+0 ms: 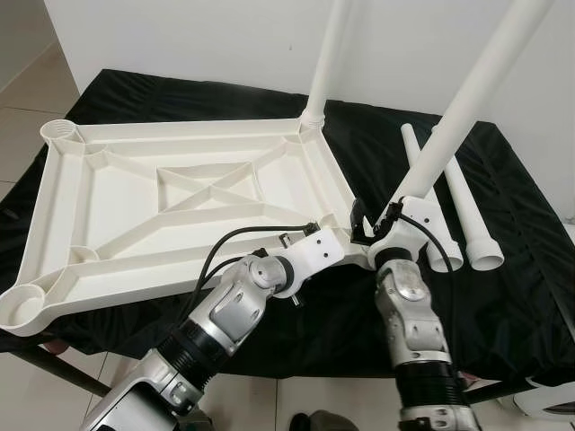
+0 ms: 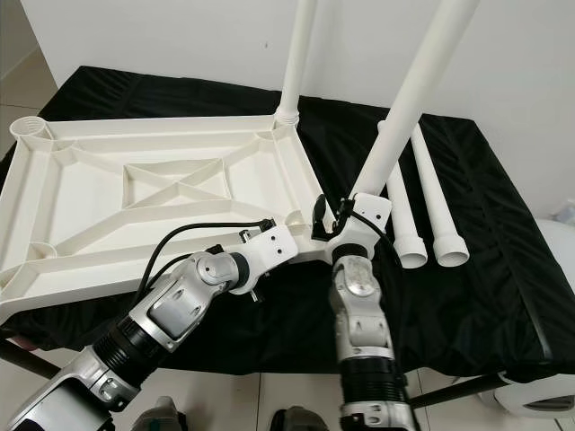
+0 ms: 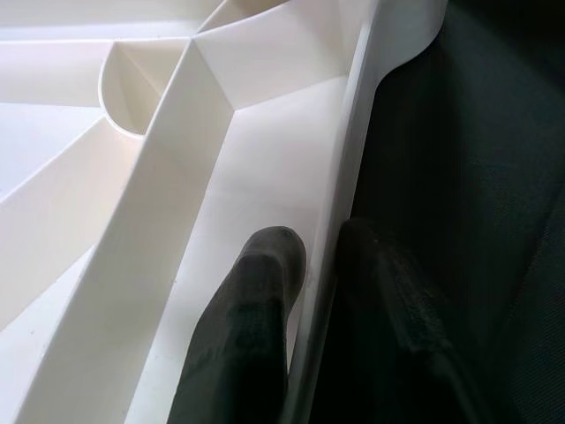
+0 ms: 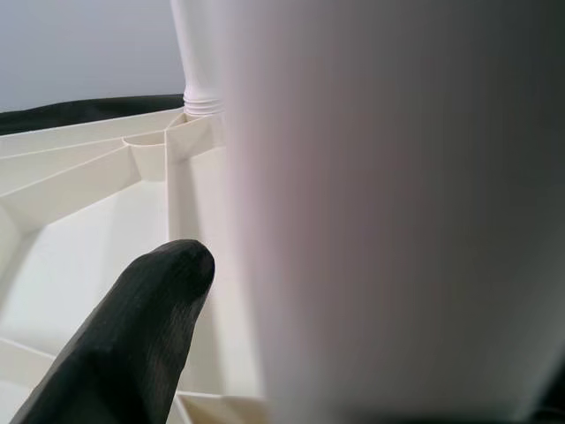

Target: Building children table

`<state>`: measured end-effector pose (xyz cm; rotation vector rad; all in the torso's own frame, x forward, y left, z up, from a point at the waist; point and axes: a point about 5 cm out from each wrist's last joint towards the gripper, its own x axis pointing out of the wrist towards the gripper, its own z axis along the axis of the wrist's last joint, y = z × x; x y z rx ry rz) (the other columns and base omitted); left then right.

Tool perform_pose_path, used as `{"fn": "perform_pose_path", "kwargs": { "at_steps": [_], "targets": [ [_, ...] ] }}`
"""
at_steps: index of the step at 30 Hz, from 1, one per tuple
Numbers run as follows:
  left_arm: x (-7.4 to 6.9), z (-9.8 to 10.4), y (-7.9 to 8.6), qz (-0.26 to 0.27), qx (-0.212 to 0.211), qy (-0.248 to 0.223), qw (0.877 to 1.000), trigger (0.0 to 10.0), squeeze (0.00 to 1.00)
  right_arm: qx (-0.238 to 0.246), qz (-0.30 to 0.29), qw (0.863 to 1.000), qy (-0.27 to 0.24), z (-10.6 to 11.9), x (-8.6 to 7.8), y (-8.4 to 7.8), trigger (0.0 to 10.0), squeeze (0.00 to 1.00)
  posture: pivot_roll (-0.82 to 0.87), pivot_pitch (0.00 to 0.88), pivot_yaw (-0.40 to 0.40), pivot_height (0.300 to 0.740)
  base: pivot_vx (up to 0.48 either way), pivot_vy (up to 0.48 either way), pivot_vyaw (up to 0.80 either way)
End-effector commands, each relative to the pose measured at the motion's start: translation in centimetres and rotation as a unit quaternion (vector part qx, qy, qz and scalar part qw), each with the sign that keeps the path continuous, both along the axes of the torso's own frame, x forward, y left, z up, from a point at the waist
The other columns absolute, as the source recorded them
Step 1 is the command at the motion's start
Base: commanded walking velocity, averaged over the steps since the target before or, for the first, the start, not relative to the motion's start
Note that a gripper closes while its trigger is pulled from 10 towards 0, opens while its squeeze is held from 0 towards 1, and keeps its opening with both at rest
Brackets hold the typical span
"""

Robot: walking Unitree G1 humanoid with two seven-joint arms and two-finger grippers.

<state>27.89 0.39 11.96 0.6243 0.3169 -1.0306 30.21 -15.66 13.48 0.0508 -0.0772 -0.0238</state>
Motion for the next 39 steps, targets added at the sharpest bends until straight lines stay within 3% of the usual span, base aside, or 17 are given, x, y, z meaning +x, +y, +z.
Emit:
{"fn": "perform_pose_path", "kwargs": {
  "at_steps": [1, 6, 7, 15, 25, 28, 30, 31, 32, 33, 39],
  "targets": [
    [-1.3, -0.4, -1.5, -0.06, -0.003, 0.023, 0.998, 10.0, 0.0, -0.001, 0.032, 0.999, 0.005, -0.4, -0.1, -0.6, 10.0, 0.0, 0.02, 0.013, -0.09, 0.74, 0.0, 0.0, 0.0],
    [-1.3, -0.4, -1.5, -0.061, -0.003, 0.023, 0.998, 10.0, 0.0, -0.015, 0.087, 0.996, 0.001, -0.6, -0.2, -1.0, 10.0, 0.0, 0.02, 0.014, -0.089, 0.74, 0.0, 0.0, 0.0],
    [-1.3, -0.4, -1.6, -0.061, -0.004, 0.023, 0.998, 10.0, 0.0, -0.032, 0.13, 0.991, 0.0, -0.7, -0.2, -1.7, 10.0, 0.0, 0.02, 0.011, -0.089, 0.74, 0.0, 0.0, 0.0],
    [-1.3, -0.4, -1.6, -0.063, -0.004, 0.022, 0.998, 10.0, 0.0, -0.058, 0.251, 0.966, 0.017, -0.6, 0.2, -5.0, 10.0, 0.0, 0.01, 0.0, -0.084, 0.74, 0.0, 0.0, 0.0],
    [-1.3, -0.4, -1.7, -0.067, -0.003, 0.021, 0.998, 10.0, 0.0, -0.085, 0.289, 0.953, 0.034, -0.8, 1.1, -6.6, 10.0, 0.0, 0.01, 0.0, -0.078, 0.74, 0.0, 0.0, 0.0],
    [-1.4, -0.4, -1.7, -0.07, -0.001, 0.02, 0.997, 10.0, 0.0, -0.11, 0.328, 0.937, 0.057, -1.5, 1.1, -7.1, 10.0, 0.0, 0.01, 0.0, -0.071, 0.74, 0.0, 0.0, 0.0],
    [-1.4, -0.4, -1.7, -0.07, -0.001, 0.02, 0.997, 10.0, 0.0, -0.114, 0.333, 0.934, 0.059, -1.6, 1.1, -7.2, 10.0, 0.0, 0.01, 0.0, -0.071, 0.74, 0.0, 0.0, 0.0],
    [-1.4, -0.4, -1.8, -0.071, -0.001, 0.02, 0.997, 10.0, 0.0, -0.115, 0.336, 0.933, 0.061, -1.7, 1.2, -7.2, 4.1, 0.0, 0.01, 0.0, -0.071, 0.74, 0.0, 0.0, 0.0],
    [-1.4, -0.4, -1.8, -0.071, -0.001, 0.02, 0.997, 10.0, 0.0, -0.115, 0.336, 0.933, 0.061, -1.7, 1.2, -7.2, 4.1, 0.0, 0.01, 0.0, -0.071, 0.74, 0.0, 0.0, 0.0],
    [-1.4, -0.4, -1.8, -0.072, -0.001, 0.02, 0.997, 10.0, 0.0, -0.116, 0.338, 0.932, 0.062, -1.9, 1.2, -7.2, 0.0, 0.0, 0.01, 0.0, -0.07, 0.74, 0.0, 0.0, 0.0],
    [-1.4, -0.4, -1.8, -0.073, 0.0, 0.019, 0.997, 10.0, 0.0, -0.113, 0.348, 0.929, 0.063, -2.1, 1.2, -7.1, 0.0, 0.0, 0.01, 0.0, -0.068, 0.74, 0.0, 0.0, 0.0]
  ]
}}
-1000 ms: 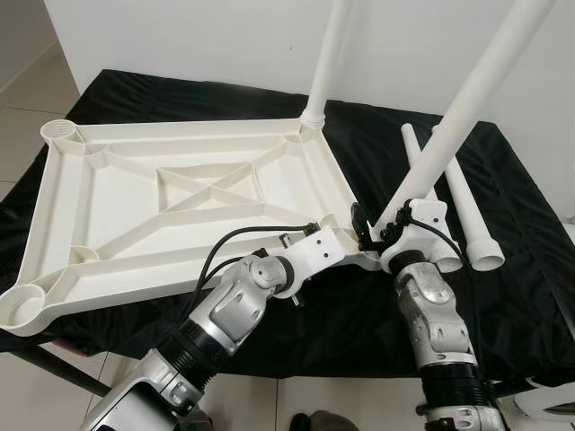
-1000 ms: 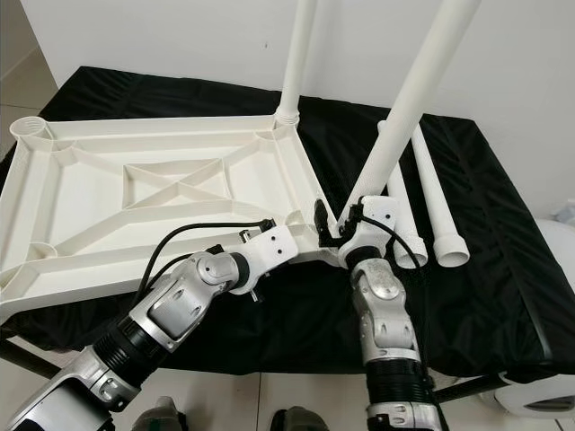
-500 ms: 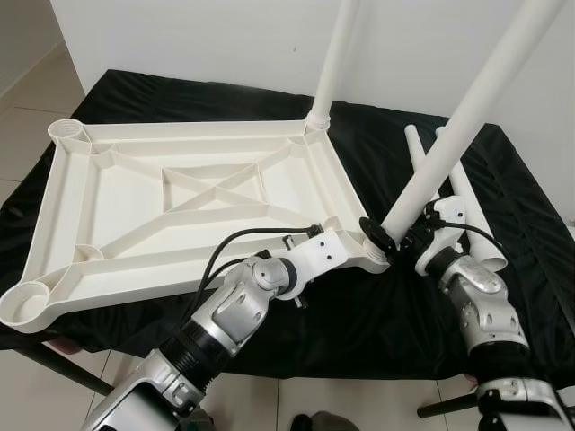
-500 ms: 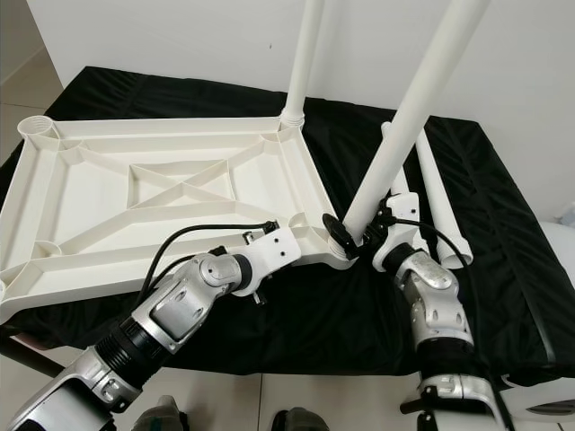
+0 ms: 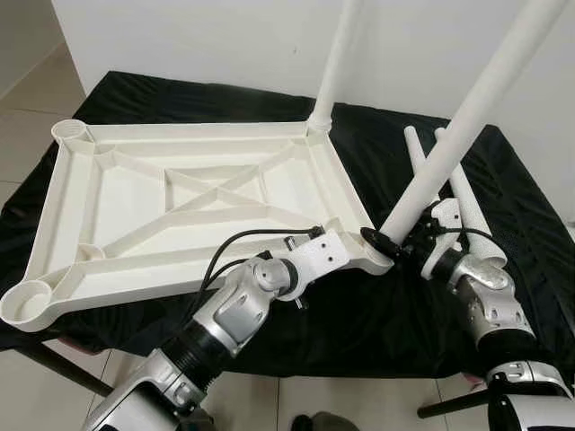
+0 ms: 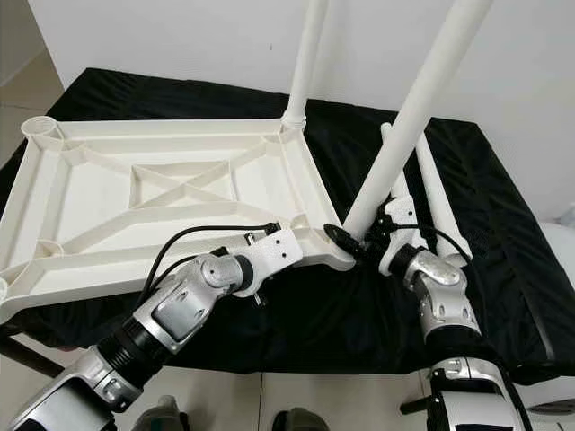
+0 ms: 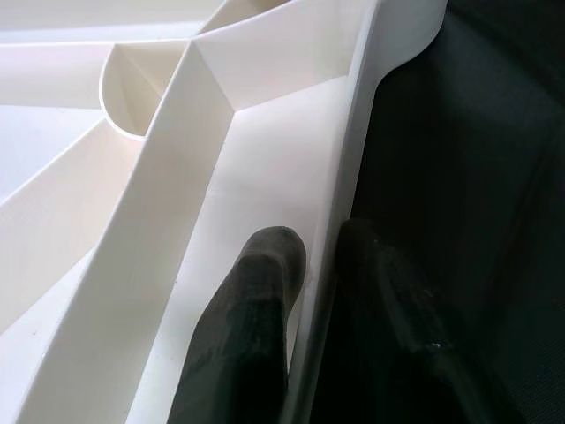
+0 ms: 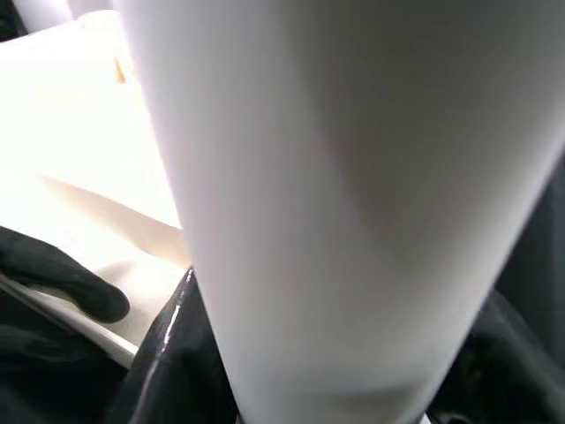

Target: Building children table

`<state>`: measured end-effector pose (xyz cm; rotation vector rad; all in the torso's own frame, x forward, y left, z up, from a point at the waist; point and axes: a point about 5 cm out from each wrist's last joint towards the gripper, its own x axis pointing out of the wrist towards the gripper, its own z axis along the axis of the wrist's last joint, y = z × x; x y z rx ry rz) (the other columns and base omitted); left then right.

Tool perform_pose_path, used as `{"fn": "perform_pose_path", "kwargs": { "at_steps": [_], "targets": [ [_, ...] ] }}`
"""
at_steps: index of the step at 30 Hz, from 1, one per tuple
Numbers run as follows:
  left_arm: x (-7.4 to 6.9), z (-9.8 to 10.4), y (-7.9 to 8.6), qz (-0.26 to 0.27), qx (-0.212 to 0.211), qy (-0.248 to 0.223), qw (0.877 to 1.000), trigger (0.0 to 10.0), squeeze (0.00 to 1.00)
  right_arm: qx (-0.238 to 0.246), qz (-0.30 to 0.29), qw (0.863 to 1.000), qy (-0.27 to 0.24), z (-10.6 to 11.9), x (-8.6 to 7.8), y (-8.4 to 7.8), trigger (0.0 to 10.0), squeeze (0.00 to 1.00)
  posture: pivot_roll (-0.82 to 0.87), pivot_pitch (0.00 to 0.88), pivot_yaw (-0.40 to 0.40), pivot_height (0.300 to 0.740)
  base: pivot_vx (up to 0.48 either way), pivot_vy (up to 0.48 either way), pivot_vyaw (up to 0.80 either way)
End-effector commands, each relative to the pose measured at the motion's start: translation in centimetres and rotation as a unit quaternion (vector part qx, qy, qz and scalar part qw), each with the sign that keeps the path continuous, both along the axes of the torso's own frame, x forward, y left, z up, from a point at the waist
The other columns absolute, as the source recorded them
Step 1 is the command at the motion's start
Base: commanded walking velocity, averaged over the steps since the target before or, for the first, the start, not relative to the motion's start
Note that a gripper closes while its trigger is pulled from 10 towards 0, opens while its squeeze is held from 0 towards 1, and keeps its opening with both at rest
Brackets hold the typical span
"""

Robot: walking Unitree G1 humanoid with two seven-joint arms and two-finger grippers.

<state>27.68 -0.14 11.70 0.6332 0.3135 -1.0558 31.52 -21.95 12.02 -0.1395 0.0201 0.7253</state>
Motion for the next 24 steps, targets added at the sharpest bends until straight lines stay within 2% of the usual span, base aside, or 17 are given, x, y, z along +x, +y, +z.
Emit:
{"fn": "perform_pose_path", "kwargs": {
  "at_steps": [1, 7, 8, 9, 10, 15, 17, 22, 24],
  "targets": [
    [-1.2, -0.2, -1.2, -0.059, -0.002, 0.019, 0.998, 10.0, 0.0, -0.015, -0.016, 1.0, 0.018, -0.6, -0.1, -0.8, 0.0, 0.0, 0.01, 0.0, -0.068, 0.74, 0.0, 0.0, 0.0],
    [-1.2, -0.1, -1.2, -0.058, -0.002, 0.019, 0.998, 10.0, 0.0, -0.002, -0.012, 1.0, 0.016, -0.4, -0.2, -0.8, 0.0, 0.0, 0.01, 0.0, -0.07, 0.74, 0.0, 0.0, 0.0],
    [-1.2, -0.1, -1.2, -0.058, -0.002, 0.019, 0.998, 10.0, 0.0, 0.002, -0.012, 1.0, 0.014, -0.4, -0.2, -0.6, 3.8, 0.0, 0.01, 0.0, -0.071, 0.74, 0.0, 0.0, 0.0],
    [-1.2, -0.1, -1.2, -0.058, -0.002, 0.019, 0.998, 10.0, 0.0, 0.002, -0.012, 1.0, 0.014, -0.4, -0.2, -0.6, 3.8, 0.0, 0.01, 0.0, -0.071, 0.74, 0.0, 0.0, 0.0],
    [-1.2, -0.1, -1.2, -0.057, -0.003, 0.02, 0.998, 10.0, 0.0, 0.008, -0.013, 1.0, 0.01, -0.3, -0.3, -0.5, 10.0, 0.0, 0.01, 0.0, -0.073, 0.74, 0.0, 0.0, 0.0],
    [-1.2, -0.1, -1.2, -0.055, -0.005, 0.021, 0.998, 10.0, 0.0, 0.035, -0.019, 0.999, -0.005, -0.1, -0.6, 0.8, 10.0, 0.0, 0.01, 0.007, -0.081, 0.74, 0.0, 0.0, 0.0],
    [-1.2, -0.1, -1.2, -0.055, -0.005, 0.021, 0.998, 10.0, 0.0, 0.035, -0.019, 0.999, -0.005, -0.1, -0.6, 0.8, 10.0, 0.0, 0.01, 0.007, -0.081, 0.74, 0.0, 0.0, 0.0],
    [-1.2, -0.2, -1.0, -0.051, -0.005, 0.022, 0.998, 10.0, 0.0, 0.062, -0.052, 0.996, -0.027, 0.2, -0.8, 3.1, 10.0, 0.0, 0.02, 0.016, -0.085, 0.74, 0.0, 0.0, 0.0],
    [-1.2, -0.2, -1.0, -0.051, -0.005, 0.022, 0.998, 10.0, 0.0, 0.062, -0.052, 0.996, -0.027, 0.2, -0.8, 3.1, 10.0, 0.0, 0.02, 0.016, -0.085, 0.74, 0.0, 0.0, 0.0]
  ]
}}
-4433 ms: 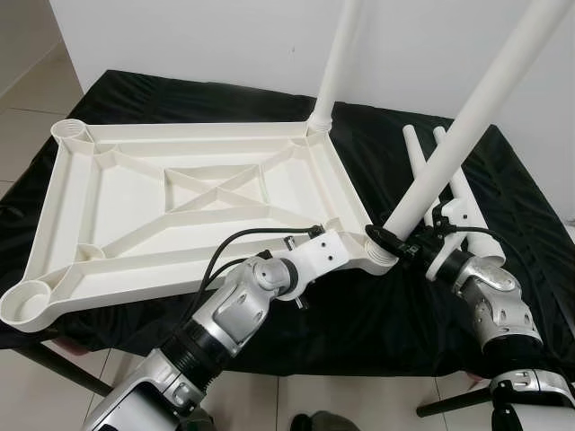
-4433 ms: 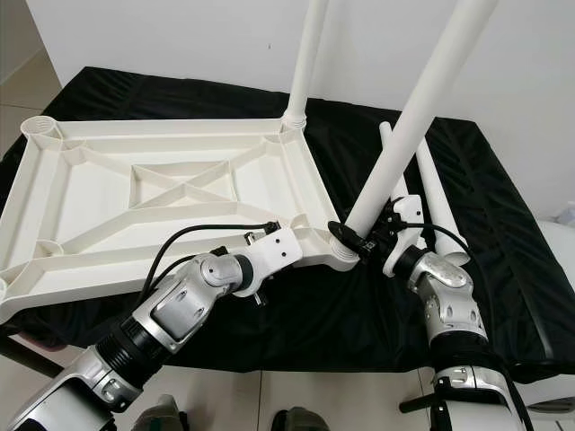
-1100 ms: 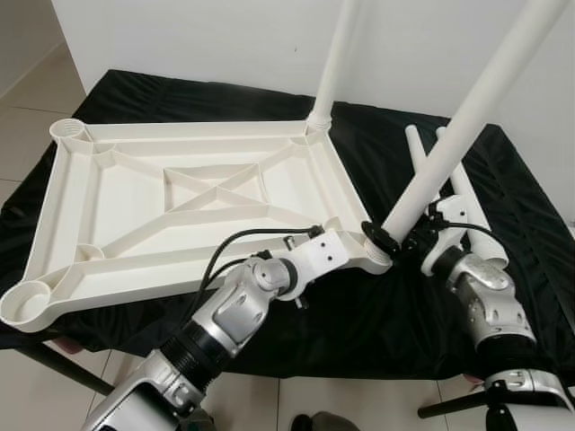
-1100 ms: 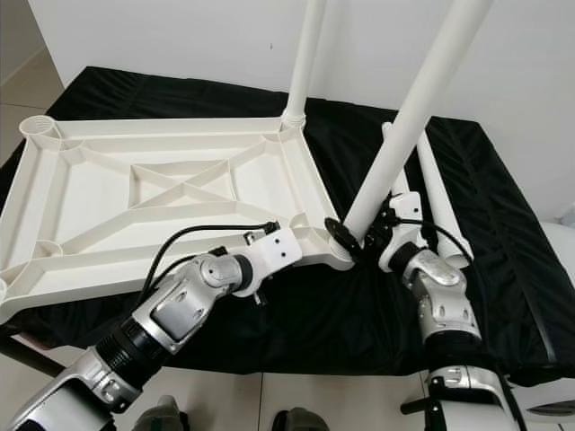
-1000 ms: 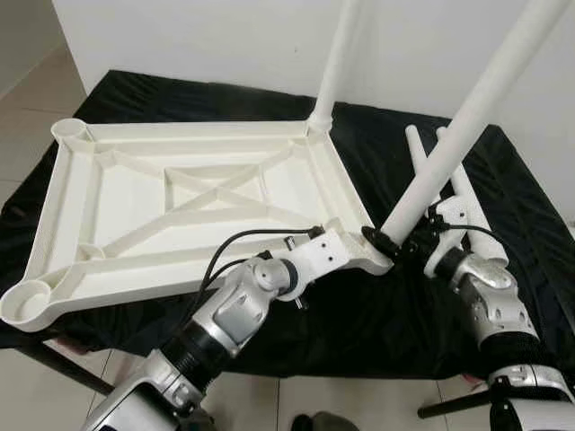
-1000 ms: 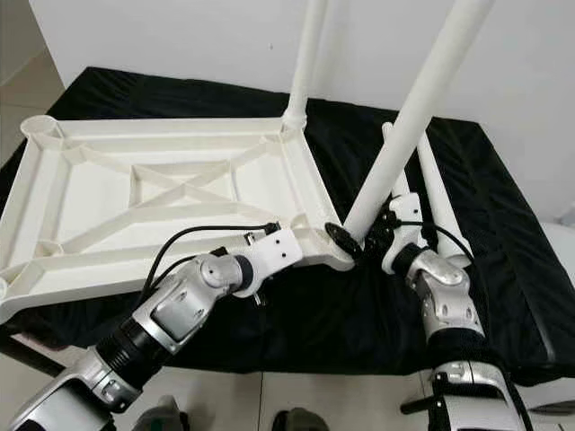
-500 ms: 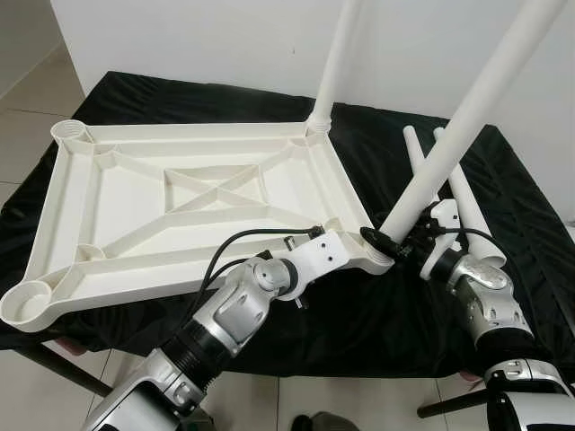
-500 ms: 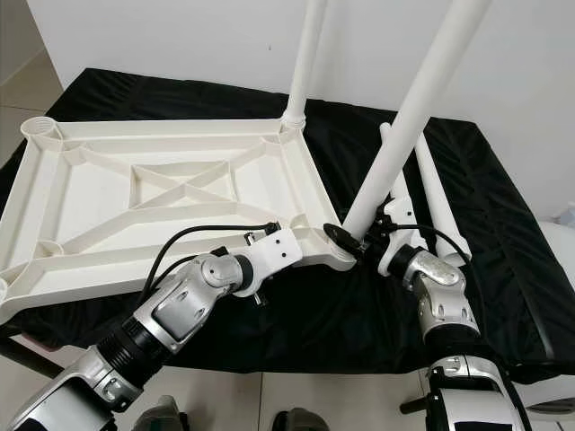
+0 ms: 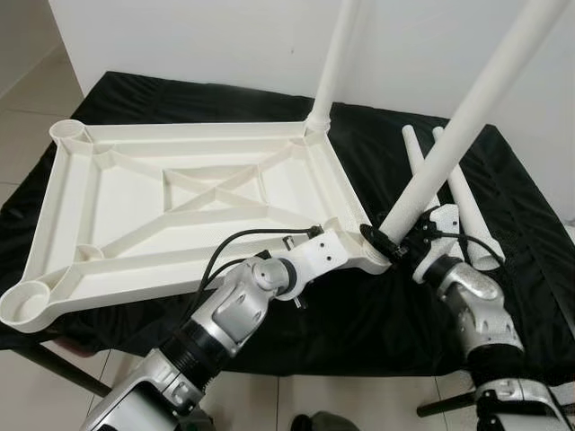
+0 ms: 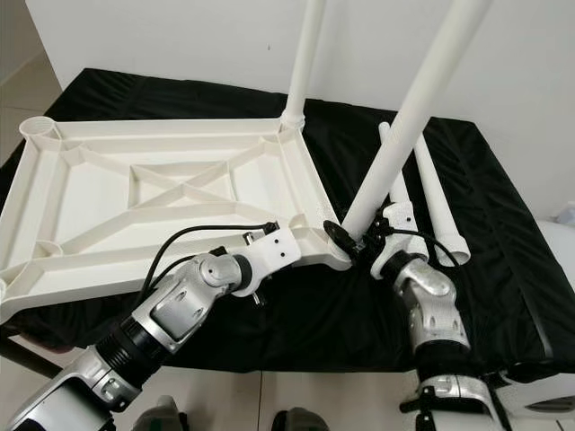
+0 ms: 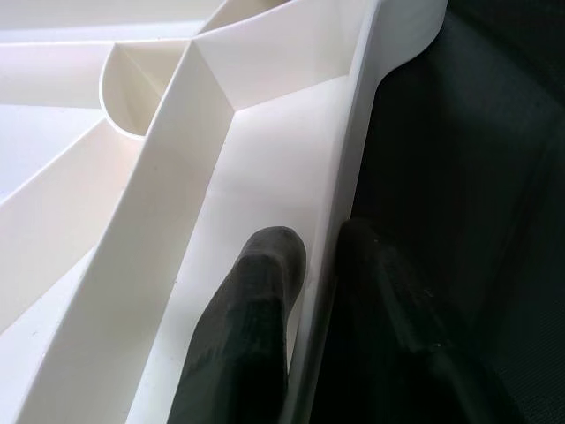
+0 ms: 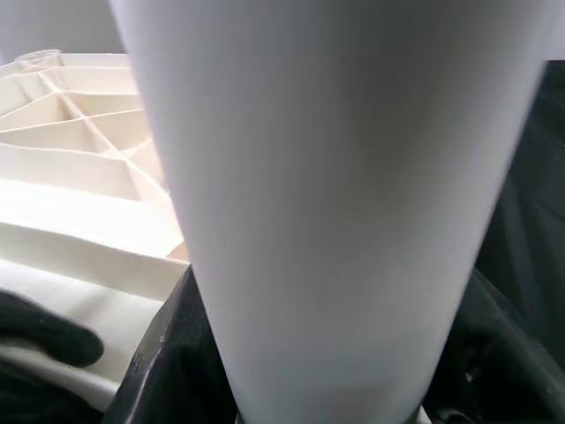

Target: Building children table

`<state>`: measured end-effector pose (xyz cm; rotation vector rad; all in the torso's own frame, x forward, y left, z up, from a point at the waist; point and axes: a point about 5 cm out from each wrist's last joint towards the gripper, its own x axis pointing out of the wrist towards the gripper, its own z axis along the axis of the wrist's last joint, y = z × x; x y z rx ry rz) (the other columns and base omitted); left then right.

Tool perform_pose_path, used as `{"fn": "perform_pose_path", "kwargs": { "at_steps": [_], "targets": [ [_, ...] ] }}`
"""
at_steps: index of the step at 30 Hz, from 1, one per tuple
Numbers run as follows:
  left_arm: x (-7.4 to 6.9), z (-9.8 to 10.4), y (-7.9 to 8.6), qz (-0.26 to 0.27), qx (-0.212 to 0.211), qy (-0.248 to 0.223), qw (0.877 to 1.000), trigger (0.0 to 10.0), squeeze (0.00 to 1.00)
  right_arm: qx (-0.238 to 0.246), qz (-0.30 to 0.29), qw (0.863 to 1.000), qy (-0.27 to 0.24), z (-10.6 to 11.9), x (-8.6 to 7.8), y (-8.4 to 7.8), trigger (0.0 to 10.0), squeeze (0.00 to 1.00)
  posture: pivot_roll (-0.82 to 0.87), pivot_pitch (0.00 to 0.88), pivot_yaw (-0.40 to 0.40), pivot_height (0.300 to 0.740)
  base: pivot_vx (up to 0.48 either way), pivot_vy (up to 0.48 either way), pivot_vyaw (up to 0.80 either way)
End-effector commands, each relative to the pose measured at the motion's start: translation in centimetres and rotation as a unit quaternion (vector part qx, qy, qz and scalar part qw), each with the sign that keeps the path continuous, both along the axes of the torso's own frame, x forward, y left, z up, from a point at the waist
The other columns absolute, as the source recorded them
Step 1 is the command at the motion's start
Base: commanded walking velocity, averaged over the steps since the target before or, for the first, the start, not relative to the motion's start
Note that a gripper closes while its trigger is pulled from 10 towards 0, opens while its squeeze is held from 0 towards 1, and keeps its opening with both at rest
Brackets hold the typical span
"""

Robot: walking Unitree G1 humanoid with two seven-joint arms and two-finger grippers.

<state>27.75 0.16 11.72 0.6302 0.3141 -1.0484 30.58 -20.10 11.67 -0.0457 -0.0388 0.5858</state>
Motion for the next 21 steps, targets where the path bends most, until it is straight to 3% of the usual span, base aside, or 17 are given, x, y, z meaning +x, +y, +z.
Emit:
{"fn": "perform_pose_path", "kwargs": {
  "at_steps": [1, 12, 14, 15, 17, 21],
  "targets": [
    [-1.3, -0.2, -1.3, -0.054, -0.005, 0.023, 0.998, 10.0, 0.0, 0.012, -0.002, 1.0, -0.016, 0.6, 0.2, 1.9, 10.0, 0.0, 0.02, 0.017, -0.084, 0.74, 0.0, 0.0, 0.0],
    [-1.4, -0.2, -1.3, -0.052, -0.005, 0.025, 0.998, 10.0, 0.0, 0.021, -0.077, 0.997, -0.023, 1.1, 0.5, 4.9, 10.0, 0.0, 0.03, 0.02, -0.087, 0.74, 0.0, 0.0, 0.0],
    [-1.3, -0.2, -1.2, -0.051, -0.004, 0.025, 0.998, 10.0, 0.0, 0.039, -0.097, 0.994, -0.028, 1.6, 0.4, 6.4, 10.0, 0.0, 0.03, 0.021, -0.087, 0.74, 0.0, 0.0, 0.0],
    [-1.3, -0.2, -1.2, -0.051, -0.004, 0.025, 0.998, 10.0, 0.0, 0.039, -0.097, 0.994, -0.028, 1.6, 0.4, 6.4, 10.0, 0.0, 0.03, 0.021, -0.087, 0.74, 0.0, 0.0, 0.0],
    [-1.3, -0.1, -1.2, -0.05, -0.005, 0.025, 0.998, 10.0, 0.0, 0.06, -0.123, 0.99, -0.029, 2.1, 0.2, 8.0, 10.0, 0.0, 0.03, 0.023, -0.086, 0.74, 0.0, 0.0, 0.0],
    [-1.4, -0.1, -1.2, -0.051, -0.005, 0.025, 0.998, 10.0, 0.0, 0.062, -0.184, 0.981, -0.026, 2.3, 0.4, 9.0, 10.0, 0.0, 0.03, 0.024, -0.084, 0.74, 0.0, 0.0, 0.0]
  ]
}}
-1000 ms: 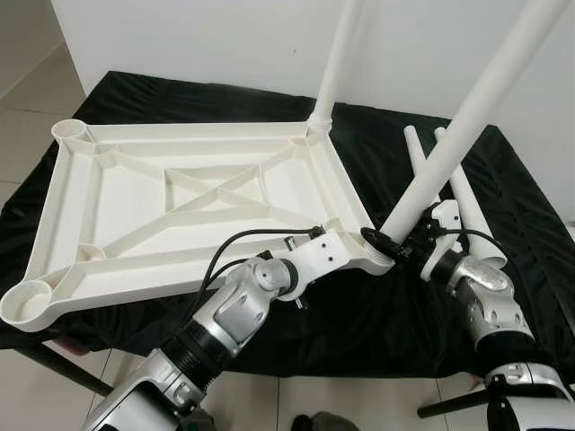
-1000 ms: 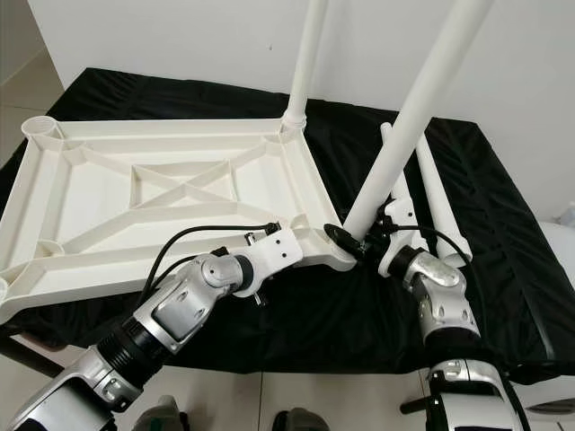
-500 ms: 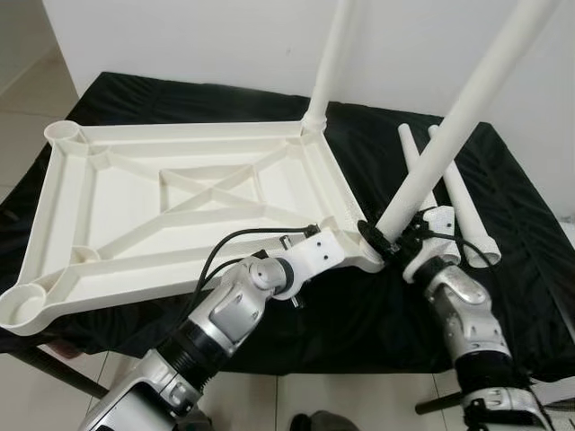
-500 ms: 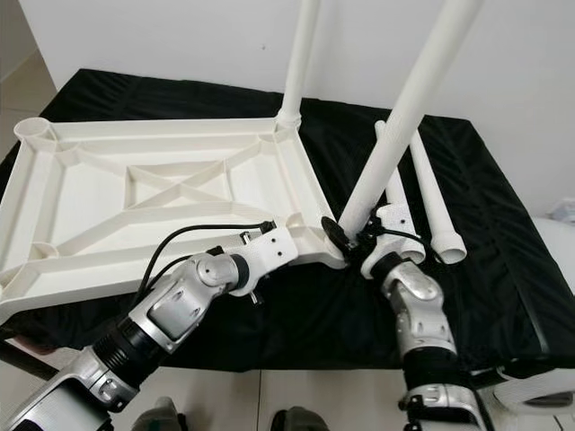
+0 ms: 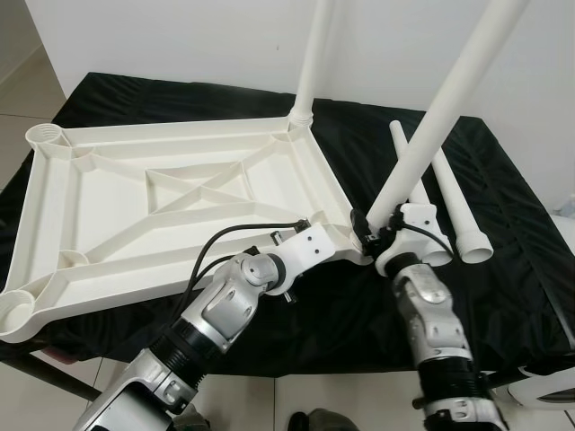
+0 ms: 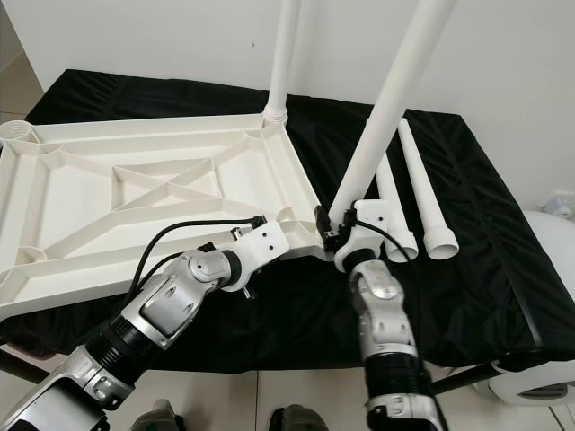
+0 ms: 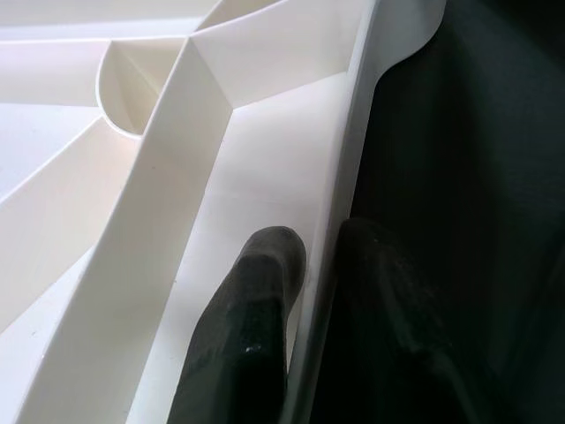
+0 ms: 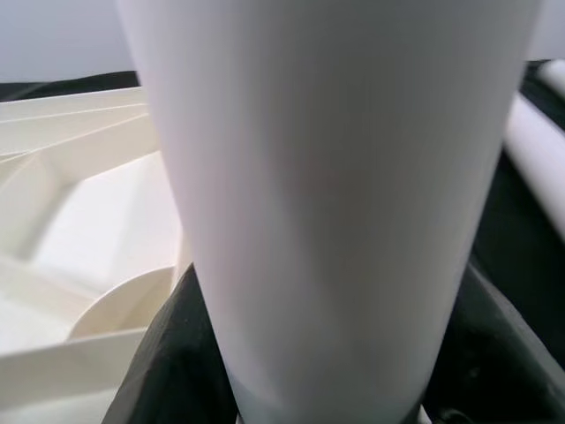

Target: Building children table

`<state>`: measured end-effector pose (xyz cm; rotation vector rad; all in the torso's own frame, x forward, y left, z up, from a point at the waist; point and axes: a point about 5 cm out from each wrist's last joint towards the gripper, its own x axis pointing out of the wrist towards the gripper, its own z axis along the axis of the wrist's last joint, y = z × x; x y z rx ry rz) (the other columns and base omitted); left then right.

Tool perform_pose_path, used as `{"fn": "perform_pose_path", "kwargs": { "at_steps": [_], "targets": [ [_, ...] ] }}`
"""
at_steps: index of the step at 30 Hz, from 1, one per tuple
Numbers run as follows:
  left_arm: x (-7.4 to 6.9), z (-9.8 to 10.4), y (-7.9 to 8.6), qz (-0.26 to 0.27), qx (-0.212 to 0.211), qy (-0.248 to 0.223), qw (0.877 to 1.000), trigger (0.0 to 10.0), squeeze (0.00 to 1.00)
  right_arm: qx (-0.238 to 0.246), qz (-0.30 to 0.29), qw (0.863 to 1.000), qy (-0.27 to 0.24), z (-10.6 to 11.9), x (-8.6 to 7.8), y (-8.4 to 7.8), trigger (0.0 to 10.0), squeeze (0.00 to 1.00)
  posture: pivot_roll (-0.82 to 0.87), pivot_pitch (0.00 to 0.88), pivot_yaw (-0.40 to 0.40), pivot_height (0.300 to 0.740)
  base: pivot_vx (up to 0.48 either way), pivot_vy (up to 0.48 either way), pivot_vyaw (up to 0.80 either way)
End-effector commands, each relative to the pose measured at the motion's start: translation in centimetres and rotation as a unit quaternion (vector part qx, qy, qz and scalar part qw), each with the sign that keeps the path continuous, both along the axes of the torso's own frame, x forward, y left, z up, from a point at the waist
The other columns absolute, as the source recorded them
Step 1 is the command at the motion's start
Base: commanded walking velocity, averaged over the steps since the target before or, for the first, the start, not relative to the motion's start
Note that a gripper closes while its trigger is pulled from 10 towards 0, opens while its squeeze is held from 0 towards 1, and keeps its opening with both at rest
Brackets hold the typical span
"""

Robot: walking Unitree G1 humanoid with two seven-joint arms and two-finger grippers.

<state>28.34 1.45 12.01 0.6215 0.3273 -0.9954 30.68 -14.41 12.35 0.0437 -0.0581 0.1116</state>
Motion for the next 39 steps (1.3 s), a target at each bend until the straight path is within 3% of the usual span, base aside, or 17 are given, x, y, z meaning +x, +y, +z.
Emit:
{"fn": "perform_pose_path", "kwargs": {
  "at_steps": [1, 4, 9, 10, 12, 13, 23, 24, 25, 26, 27, 37, 38, 39],
  "targets": [
    [-2.0, -0.4, -2.5, -0.078, -0.007, 0.027, 0.997, 10.0, 0.0, 0.0, 0.019, 0.999, -0.031, 1.7, 0.3, 3.5, 10.0, 0.0, 0.03, 0.023, -0.083, 0.74, 0.0, 0.0, 0.0],
    [-2.0, -0.4, -2.6, -0.079, -0.007, 0.027, 0.996, 10.0, 0.0, -0.003, -0.039, 0.999, -0.024, 1.7, 0.4, 3.4, 10.0, 0.0, 0.03, 0.023, -0.083, 0.74, 0.0, 0.0, 0.0],
    [-1.9, -0.3, -2.6, -0.078, -0.007, 0.027, 0.997, 10.0, 0.0, -0.002, -0.046, 0.999, -0.024, 1.7, 0.3, 3.2, 10.0, 0.0, 0.03, 0.024, -0.087, 0.74, 0.0, 0.0, 0.0],
    [-1.9, -0.4, -2.5, -0.076, -0.007, 0.026, 0.997, 10.0, 0.0, -0.003, -0.047, 0.999, -0.025, 1.7, 0.3, 3.0, 10.0, 0.07, 0.03, 0.024, -0.087, 0.74, 0.0, 0.0, 0.0],
    [-1.8, -0.4, -2.5, -0.076, -0.007, 0.026, 0.997, 10.0, 0.0, -0.005, -0.051, 0.998, -0.023, 1.7, 0.3, 2.8, 10.0, 0.07, 0.03, 0.023, -0.087, 0.74, 0.0, 0.0, 0.0],
    [-1.9, -0.4, -2.5, -0.075, -0.007, 0.027, 0.997, 10.0, 0.0, 0.003, -0.045, 0.999, -0.025, 1.8, 0.2, 2.6, 10.0, 1.0, 0.03, 0.022, -0.087, 0.74, 0.0, 0.0, 0.0],
    [-1.9, -0.4, -2.5, -0.075, -0.01, 0.03, 0.997, 10.0, 0.0, 0.004, -0.046, 0.998, -0.041, 2.1, -0.7, 1.7, 10.0, 1.0, 0.03, 0.016, -0.088, 0.74, 0.0, 0.0, 0.0],
    [-1.9, -0.4, -2.6, -0.075, -0.011, 0.031, 0.997, 10.0, 0.15, 0.002, -0.043, 0.998, -0.043, 2.1, -0.9, 1.5, 10.0, 0.71, 0.03, 0.016, -0.088, 0.74, 0.0, 0.0, 0.0],
    [-1.9, -0.4, -2.6, -0.075, -0.011, 0.031, 0.997, 10.0, 0.15, 0.002, -0.043, 0.998, -0.043, 2.1, -0.9, 1.5, 10.0, 0.71, 0.03, 0.016, -0.088, 0.74, 0.0, 0.0, 0.0],
    [-2.0, -0.4, -2.6, -0.075, -0.012, 0.032, 0.997, 10.0, 0.79, -0.002, -0.042, 0.998, -0.044, 2.0, -1.1, 1.4, 10.0, 0.0, 0.02, 0.015, -0.087, 0.74, 0.0, 0.0, 0.0],
    [-1.9, -0.4, -2.6, -0.072, -0.016, 0.035, 0.997, 10.0, 1.0, -0.002, -0.042, 0.998, -0.046, 2.0, -1.3, 1.2, 10.0, 0.0, 0.02, 0.014, -0.088, 0.74, 0.0, 0.0, 0.0],
    [-1.6, 0.9, -2.0, -0.066, -0.037, 0.027, 0.997, 10.0, 1.0, -0.003, -0.03, 0.998, -0.058, 1.9, -2.1, 0.4, 10.0, 0.0, 0.02, 0.007, -0.086, 0.74, 0.0, 0.0, 0.0],
    [-1.5, 1.4, -1.7, -0.065, -0.042, 0.02, 0.997, 10.0, 0.84, -0.002, -0.029, 0.998, -0.057, 1.8, -2.2, 0.3, 10.0, 0.0, 0.02, 0.007, -0.086, 0.74, 0.0, 0.0, 0.0],
    [-1.5, 1.7, -1.5, -0.065, -0.044, 0.016, 0.997, 10.0, 0.84, -0.002, -0.028, 0.998, -0.057, 1.8, -2.2, 0.3, 10.0, 0.0, 0.02, 0.006, -0.086, 0.74, 0.0, 0.0, 0.0]
  ]
}}
